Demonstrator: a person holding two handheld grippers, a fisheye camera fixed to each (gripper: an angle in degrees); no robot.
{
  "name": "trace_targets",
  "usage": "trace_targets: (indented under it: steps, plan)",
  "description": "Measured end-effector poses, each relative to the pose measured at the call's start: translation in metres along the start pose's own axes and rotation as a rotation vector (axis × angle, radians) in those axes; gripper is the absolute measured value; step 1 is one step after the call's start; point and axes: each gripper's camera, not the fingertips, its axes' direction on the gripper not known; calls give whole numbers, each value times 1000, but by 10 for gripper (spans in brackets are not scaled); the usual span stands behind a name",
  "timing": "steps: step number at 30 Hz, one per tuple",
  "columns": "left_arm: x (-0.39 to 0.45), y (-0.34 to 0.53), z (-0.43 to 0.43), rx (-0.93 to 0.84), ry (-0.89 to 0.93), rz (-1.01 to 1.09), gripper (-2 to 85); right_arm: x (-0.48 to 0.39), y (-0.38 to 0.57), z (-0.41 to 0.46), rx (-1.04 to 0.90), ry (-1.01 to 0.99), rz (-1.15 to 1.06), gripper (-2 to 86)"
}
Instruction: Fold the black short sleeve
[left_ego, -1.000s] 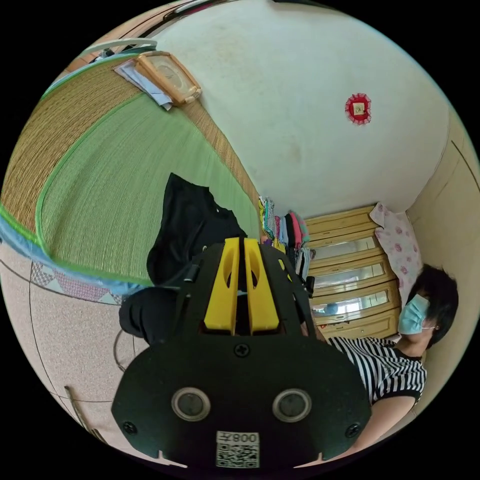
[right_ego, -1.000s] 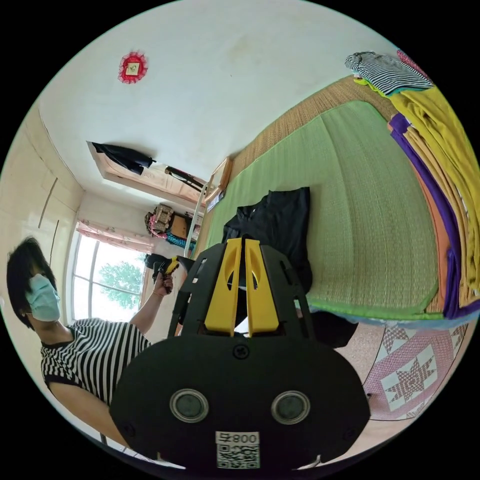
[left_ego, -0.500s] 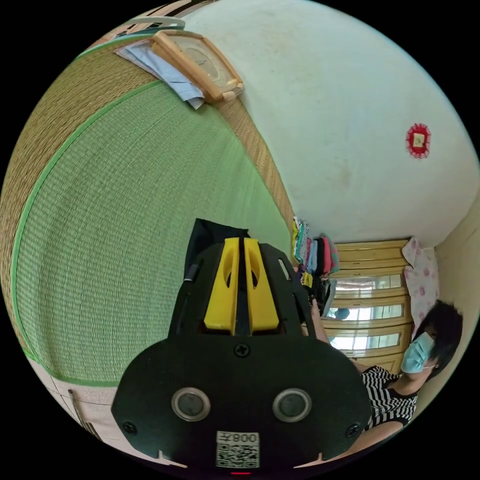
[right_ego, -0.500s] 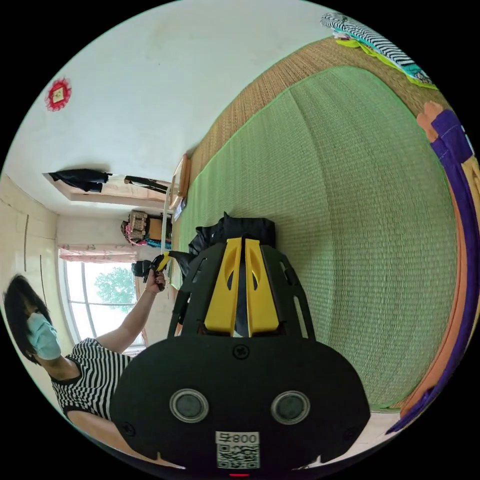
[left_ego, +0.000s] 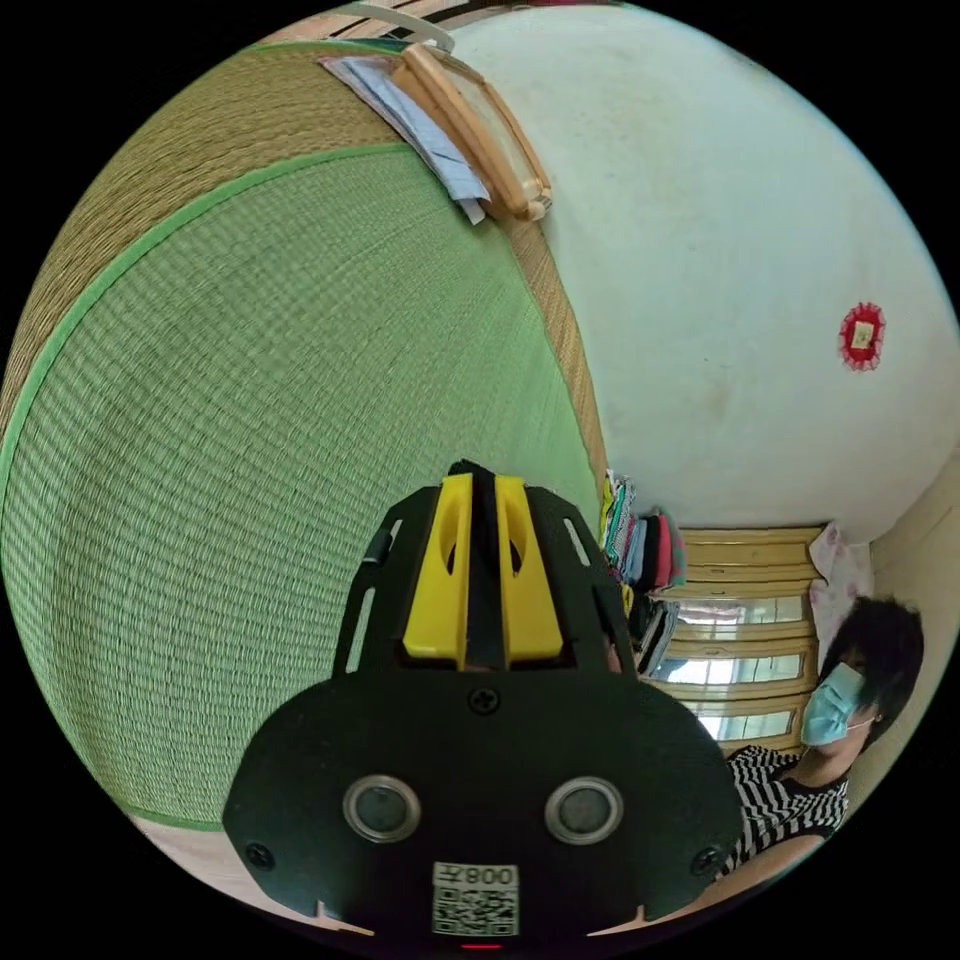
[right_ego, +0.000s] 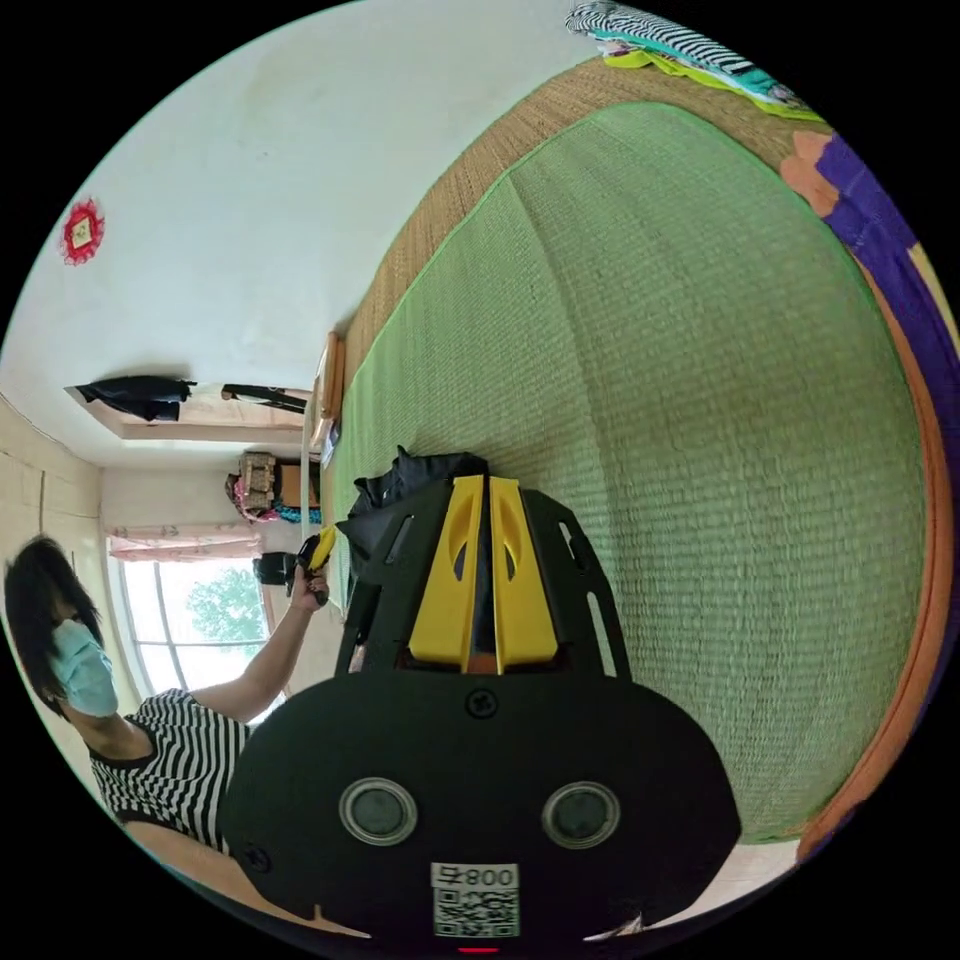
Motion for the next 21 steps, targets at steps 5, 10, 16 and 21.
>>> trace_targets:
  steps: [5,10,16,21]
  plan:
    - [34,6,2,-43,65,74,57,-17,13,5,37,-37,-34,37]
    - [70,20,48,-252,131,118,72,-53,23,73,-112,-79,-95,63]
    - [93,11,75,-300,123,50,77,-64,12,126,-163,-26,-63,67]
    - [110,-3,81,-299,152,4,61,-63,0,140,-149,-120,-50,53]
